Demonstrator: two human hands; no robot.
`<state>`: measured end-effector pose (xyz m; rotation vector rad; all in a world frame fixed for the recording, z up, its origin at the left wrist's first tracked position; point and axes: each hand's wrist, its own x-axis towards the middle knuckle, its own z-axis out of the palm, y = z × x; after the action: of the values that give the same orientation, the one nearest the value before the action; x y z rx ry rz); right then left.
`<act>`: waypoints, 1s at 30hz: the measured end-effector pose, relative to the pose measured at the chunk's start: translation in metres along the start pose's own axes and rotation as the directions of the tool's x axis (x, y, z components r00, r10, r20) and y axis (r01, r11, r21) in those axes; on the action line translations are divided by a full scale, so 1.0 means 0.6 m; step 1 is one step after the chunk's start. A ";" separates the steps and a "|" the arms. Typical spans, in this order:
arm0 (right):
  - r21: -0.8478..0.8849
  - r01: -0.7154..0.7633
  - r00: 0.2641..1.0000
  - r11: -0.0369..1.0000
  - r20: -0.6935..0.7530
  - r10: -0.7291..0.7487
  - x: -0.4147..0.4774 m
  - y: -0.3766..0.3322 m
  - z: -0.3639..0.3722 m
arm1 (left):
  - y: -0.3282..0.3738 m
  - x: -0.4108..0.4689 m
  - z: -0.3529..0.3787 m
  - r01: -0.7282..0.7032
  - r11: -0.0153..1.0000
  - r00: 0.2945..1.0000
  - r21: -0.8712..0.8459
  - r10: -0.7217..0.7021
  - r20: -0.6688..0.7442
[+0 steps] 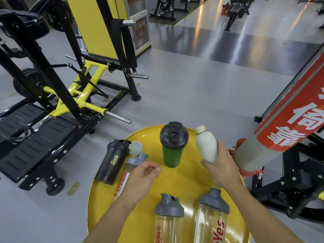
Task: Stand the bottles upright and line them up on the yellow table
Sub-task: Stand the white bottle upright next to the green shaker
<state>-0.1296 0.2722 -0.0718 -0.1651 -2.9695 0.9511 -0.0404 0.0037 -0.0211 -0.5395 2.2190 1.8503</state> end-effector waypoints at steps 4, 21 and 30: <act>0.234 0.006 0.999 0.972 -0.053 0.006 0.007 -0.025 -0.005 | -0.001 0.000 -0.004 -0.008 1.000 1.000 -0.002 0.008 -0.002; 0.456 -0.019 0.997 0.890 -0.060 0.052 -0.006 -0.050 0.028 | -0.012 -0.002 -0.023 -0.068 0.996 0.998 0.054 0.068 -0.012; 0.492 -0.020 0.999 0.870 -0.025 0.037 -0.008 -0.043 0.030 | -0.025 0.004 -0.023 -0.046 0.999 0.999 0.025 0.046 0.007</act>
<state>-0.1279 0.2404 -0.0711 -0.2083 -2.5861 1.6470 -0.0357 -0.0122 -0.0328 -0.4822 2.2656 1.8411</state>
